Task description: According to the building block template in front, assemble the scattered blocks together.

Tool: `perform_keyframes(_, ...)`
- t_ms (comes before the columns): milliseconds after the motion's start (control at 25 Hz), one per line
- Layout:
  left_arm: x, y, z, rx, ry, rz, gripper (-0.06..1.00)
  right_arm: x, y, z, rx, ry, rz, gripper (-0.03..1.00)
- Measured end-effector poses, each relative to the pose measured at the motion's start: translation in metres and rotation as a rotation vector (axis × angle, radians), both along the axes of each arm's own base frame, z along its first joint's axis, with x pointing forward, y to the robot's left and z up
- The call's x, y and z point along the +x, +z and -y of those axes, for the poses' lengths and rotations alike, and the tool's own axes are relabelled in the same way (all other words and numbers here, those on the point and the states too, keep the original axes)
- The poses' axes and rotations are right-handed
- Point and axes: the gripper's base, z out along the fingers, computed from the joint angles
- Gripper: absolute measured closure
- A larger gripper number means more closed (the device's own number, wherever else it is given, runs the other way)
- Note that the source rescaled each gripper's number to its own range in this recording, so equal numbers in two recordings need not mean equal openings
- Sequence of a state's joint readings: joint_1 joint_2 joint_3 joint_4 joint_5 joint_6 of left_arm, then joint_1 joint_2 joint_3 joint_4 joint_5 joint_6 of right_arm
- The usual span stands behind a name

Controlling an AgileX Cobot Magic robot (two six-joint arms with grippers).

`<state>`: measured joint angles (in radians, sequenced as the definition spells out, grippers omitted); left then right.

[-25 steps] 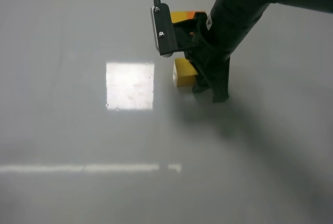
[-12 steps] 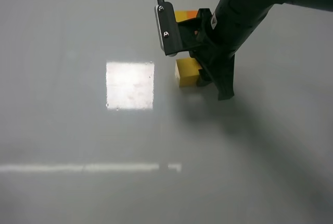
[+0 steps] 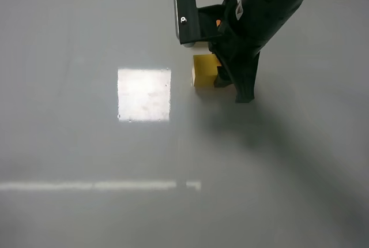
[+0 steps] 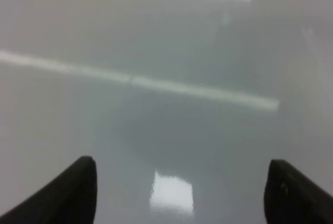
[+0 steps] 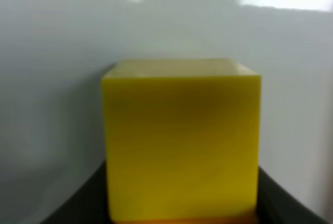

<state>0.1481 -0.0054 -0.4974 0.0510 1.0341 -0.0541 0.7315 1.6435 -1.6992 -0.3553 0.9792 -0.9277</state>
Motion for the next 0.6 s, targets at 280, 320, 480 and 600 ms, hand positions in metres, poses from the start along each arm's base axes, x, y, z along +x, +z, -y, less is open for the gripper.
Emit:
perform_keyframes(280, 0.000, 0.000, 0.000, 0.000, 0.000, 0.000, 0.18, -0.004, 0.016, -0.001, 0.075, 0.001, -0.011, 0.95)
perform_keyframes(320, 0.000, 0.000, 0.000, 0.000, 0.000, 0.000, 0.18, -0.003, 0.016, 0.000, 0.072, -0.003, -0.013, 0.95)
perform_keyframes(480, 0.000, 0.000, 0.000, 0.000, 0.000, 0.000, 0.18, 0.003, 0.012, 0.007, 0.046, -0.033, -0.020, 0.95)
perform_keyframes(600, 0.000, 0.000, 0.000, 0.000, 0.000, 0.000, 0.18, 0.009, 0.008, 0.010, 0.032, -0.051, -0.027, 0.95)
